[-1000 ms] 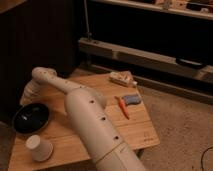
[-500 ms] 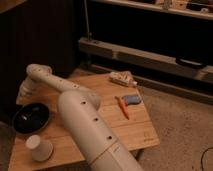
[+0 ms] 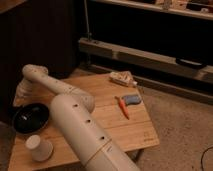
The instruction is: Push the ceramic bowl across the table
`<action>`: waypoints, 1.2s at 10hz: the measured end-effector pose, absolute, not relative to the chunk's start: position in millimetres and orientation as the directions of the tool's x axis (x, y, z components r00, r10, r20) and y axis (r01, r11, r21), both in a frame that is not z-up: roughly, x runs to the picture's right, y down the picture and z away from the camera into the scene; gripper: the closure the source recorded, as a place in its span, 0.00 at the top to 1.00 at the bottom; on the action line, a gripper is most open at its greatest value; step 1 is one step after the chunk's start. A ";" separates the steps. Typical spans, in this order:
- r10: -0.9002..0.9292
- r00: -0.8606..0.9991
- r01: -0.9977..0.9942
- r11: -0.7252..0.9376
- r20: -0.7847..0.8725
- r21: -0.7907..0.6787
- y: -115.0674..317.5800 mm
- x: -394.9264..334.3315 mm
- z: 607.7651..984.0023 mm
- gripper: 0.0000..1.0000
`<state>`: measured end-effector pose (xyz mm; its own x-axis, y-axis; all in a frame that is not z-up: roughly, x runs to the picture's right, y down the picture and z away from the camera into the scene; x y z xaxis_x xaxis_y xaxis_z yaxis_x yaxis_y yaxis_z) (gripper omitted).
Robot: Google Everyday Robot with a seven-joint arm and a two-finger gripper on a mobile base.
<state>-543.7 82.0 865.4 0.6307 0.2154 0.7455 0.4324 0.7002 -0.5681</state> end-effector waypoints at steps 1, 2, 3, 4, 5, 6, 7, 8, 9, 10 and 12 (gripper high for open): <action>0.212 0.630 0.443 0.692 0.747 -0.570 84.7 -546.0 864.5 0.00; 0.210 0.628 0.453 0.684 0.749 -0.572 86.9 -547.9 863.2 0.00; 0.210 0.628 0.461 0.676 0.749 -0.576 90.2 -548.7 862.3 0.00; 0.209 0.629 0.465 0.671 0.749 -0.578 92.6 -547.9 861.9 0.00; 0.208 0.630 0.471 0.663 0.748 -0.581 96.9 -546.1 860.4 0.00; 0.210 0.632 0.474 0.657 0.746 -0.587 101.6 -544.1 860.0 0.00; 0.215 0.633 0.473 0.653 0.744 -0.591 104.8 -543.1 859.7 0.00; 0.219 0.633 0.474 0.649 0.743 -0.595 108.9 -541.4 860.1 0.00; 0.222 0.631 0.474 0.648 0.743 -0.596 110.6 -540.7 859.9 0.00; 0.224 0.630 0.474 0.647 0.743 -0.597 111.5 -540.1 860.0 0.00; 0.230 0.624 0.478 0.643 0.747 -0.598 116.2 -538.4 861.2 0.00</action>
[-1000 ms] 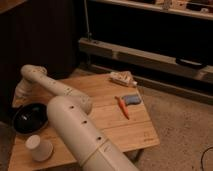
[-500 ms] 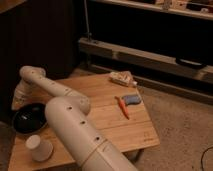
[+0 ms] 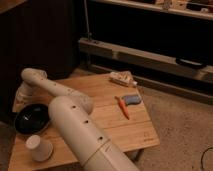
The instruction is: Push the ceramic bowl across the table
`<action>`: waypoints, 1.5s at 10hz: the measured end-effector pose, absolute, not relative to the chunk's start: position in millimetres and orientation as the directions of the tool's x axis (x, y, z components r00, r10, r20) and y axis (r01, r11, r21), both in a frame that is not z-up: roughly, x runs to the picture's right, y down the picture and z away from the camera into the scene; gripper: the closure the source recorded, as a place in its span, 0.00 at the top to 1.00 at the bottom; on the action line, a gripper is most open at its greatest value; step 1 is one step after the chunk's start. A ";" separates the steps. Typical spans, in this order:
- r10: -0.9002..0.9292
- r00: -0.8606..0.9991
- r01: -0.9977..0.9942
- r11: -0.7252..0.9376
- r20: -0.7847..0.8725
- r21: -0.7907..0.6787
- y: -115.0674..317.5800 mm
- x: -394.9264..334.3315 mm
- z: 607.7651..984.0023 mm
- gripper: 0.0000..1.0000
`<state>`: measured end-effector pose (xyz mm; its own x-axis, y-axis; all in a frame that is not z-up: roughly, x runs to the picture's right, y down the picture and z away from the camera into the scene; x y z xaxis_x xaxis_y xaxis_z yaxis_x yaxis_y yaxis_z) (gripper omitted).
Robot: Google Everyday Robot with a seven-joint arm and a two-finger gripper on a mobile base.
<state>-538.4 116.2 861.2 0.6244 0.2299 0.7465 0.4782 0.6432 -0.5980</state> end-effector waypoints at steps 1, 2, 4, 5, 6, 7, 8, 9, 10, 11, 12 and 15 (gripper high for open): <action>0.232 0.623 0.480 0.641 0.747 -0.599 117.8 -538.1 861.3 0.00; 0.232 0.622 0.481 0.640 0.747 -0.600 118.9 -537.6 861.1 0.00; 0.231 0.624 0.483 0.638 0.747 -0.600 120.3 -535.8 860.4 0.00; 0.230 0.626 0.480 0.638 0.745 -0.602 121.1 -533.2 859.6 0.00; 0.227 0.631 0.484 0.633 0.742 -0.605 123.8 -528.5 857.7 0.00; 0.225 0.634 0.485 0.630 0.740 -0.607 125.8 -524.3 855.8 0.00; 0.224 0.641 0.482 0.627 0.734 -0.612 128.4 -517.2 853.3 0.00; 0.225 0.648 0.476 0.626 0.728 -0.618 130.7 -510.0 850.4 0.00; 0.229 0.656 0.468 0.624 0.719 -0.626 134.0 -502.6 848.2 0.00; 0.234 0.664 0.459 0.622 0.710 -0.634 137.2 -495.4 845.4 0.00; 0.240 0.674 0.446 0.622 0.698 -0.644 140.8 -485.0 841.6 0.00; 0.252 0.695 0.416 0.624 0.674 -0.662 148.0 -465.4 832.4 0.00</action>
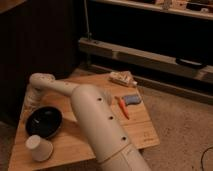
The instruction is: Push the ceramic bowl across the table
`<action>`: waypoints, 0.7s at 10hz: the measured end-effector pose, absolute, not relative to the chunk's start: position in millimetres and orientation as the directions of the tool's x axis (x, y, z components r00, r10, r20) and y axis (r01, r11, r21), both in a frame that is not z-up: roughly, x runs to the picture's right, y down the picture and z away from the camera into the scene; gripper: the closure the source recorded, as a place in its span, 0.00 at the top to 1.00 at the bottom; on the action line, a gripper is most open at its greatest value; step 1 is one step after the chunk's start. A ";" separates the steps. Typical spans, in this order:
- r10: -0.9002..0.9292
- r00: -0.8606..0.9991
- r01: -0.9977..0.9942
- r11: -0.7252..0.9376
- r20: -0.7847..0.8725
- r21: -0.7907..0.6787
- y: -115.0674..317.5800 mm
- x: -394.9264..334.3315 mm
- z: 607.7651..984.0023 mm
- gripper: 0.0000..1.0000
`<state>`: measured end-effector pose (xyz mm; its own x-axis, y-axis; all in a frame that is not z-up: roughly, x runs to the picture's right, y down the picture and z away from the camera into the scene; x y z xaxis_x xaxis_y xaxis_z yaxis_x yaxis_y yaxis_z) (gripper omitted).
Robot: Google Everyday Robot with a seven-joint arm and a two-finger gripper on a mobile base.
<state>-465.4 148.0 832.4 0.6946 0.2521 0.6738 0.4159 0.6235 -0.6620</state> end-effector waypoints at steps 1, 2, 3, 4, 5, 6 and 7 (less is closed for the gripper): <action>0.258 0.698 0.409 0.622 0.668 -0.668 151.5 -462.0 830.8 0.00; 0.264 0.703 0.399 0.621 0.660 -0.674 155.1 -456.8 829.9 0.00; 0.268 0.707 0.394 0.620 0.655 -0.679 158.8 -453.5 828.3 0.00; 0.271 0.710 0.389 0.618 0.650 -0.683 161.9 -450.7 826.8 0.00; 0.274 0.714 0.383 0.618 0.645 -0.687 163.5 -447.7 825.8 0.00; 0.280 0.720 0.371 0.619 0.635 -0.693 166.3 -442.1 823.4 0.00; 0.283 0.725 0.361 0.620 0.627 -0.697 168.0 -436.9 821.4 0.00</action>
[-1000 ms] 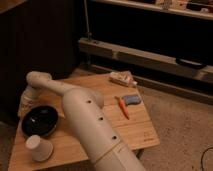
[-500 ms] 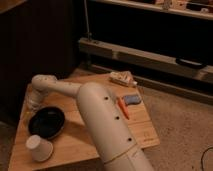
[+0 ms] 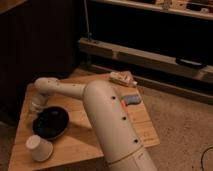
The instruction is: Push the ceramic bowl across the table
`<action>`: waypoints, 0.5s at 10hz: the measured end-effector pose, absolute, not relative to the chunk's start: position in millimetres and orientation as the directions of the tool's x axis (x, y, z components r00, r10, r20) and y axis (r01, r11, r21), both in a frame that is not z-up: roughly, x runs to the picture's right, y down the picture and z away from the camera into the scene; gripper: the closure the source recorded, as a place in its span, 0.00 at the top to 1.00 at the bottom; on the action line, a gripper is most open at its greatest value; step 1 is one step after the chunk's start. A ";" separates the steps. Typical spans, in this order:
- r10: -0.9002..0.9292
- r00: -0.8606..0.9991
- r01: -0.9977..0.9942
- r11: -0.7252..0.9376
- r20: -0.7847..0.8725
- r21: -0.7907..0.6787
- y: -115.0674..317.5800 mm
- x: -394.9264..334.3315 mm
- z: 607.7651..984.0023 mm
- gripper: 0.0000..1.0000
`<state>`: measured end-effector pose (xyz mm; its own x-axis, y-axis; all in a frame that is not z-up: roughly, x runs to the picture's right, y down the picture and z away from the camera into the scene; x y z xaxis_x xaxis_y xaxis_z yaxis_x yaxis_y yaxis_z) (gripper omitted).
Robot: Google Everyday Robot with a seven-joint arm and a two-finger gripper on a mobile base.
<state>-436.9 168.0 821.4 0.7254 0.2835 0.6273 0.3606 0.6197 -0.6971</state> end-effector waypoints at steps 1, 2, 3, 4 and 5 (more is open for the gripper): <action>0.287 0.731 0.352 0.620 0.620 -0.701 170.3 -432.5 819.2 0.00; 0.291 0.738 0.339 0.621 0.609 -0.707 172.2 -426.5 817.0 0.00; 0.294 0.745 0.327 0.621 0.598 -0.713 174.2 -421.6 814.9 0.00; 0.298 0.754 0.314 0.619 0.586 -0.720 175.7 -417.4 813.8 0.00; 0.305 0.764 0.296 0.617 0.569 -0.729 177.3 -411.9 812.7 0.00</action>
